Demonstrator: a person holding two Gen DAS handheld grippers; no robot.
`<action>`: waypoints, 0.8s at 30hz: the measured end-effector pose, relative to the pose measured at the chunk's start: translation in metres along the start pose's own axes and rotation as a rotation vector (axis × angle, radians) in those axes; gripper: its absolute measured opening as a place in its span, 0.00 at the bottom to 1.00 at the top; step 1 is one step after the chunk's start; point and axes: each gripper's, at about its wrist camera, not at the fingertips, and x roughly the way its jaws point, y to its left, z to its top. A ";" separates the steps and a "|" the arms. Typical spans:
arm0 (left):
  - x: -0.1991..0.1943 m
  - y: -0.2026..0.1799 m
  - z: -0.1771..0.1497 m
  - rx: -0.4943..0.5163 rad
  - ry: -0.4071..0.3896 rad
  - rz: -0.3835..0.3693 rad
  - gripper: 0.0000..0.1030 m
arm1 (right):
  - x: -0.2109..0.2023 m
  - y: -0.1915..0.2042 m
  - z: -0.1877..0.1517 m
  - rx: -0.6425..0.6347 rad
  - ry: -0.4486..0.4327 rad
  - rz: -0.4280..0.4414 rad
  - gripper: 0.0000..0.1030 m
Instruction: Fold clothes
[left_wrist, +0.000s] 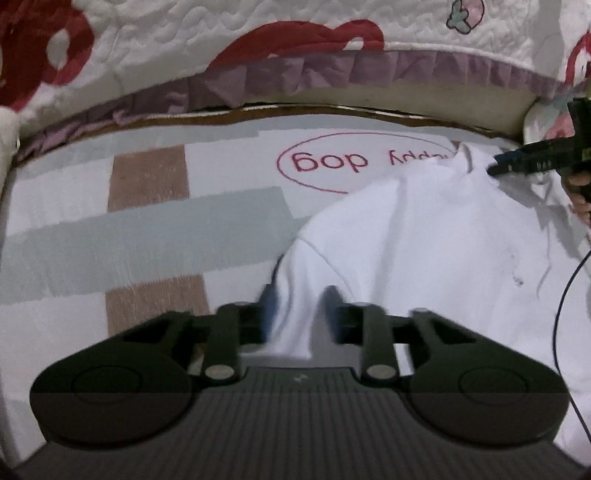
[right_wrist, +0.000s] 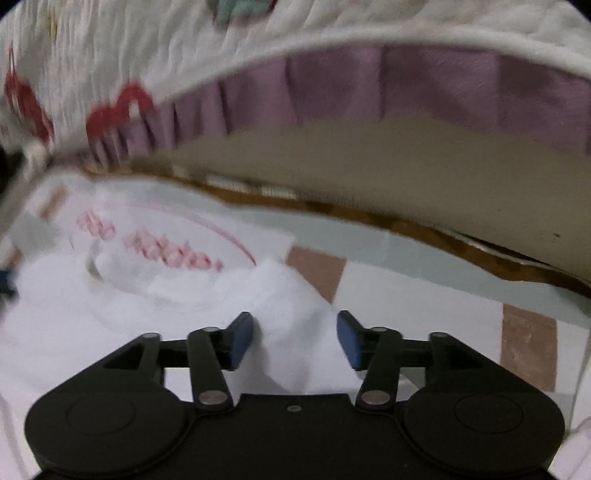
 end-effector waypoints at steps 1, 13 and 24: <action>0.001 -0.002 0.002 0.006 -0.006 0.010 0.23 | 0.000 0.001 -0.002 -0.001 -0.004 -0.008 0.69; 0.016 0.025 0.017 -0.236 -0.048 -0.134 0.83 | 0.004 0.001 -0.022 -0.014 -0.085 -0.062 0.80; 0.029 -0.033 0.023 0.020 0.011 -0.014 0.53 | 0.001 0.037 -0.036 -0.118 -0.136 -0.059 0.12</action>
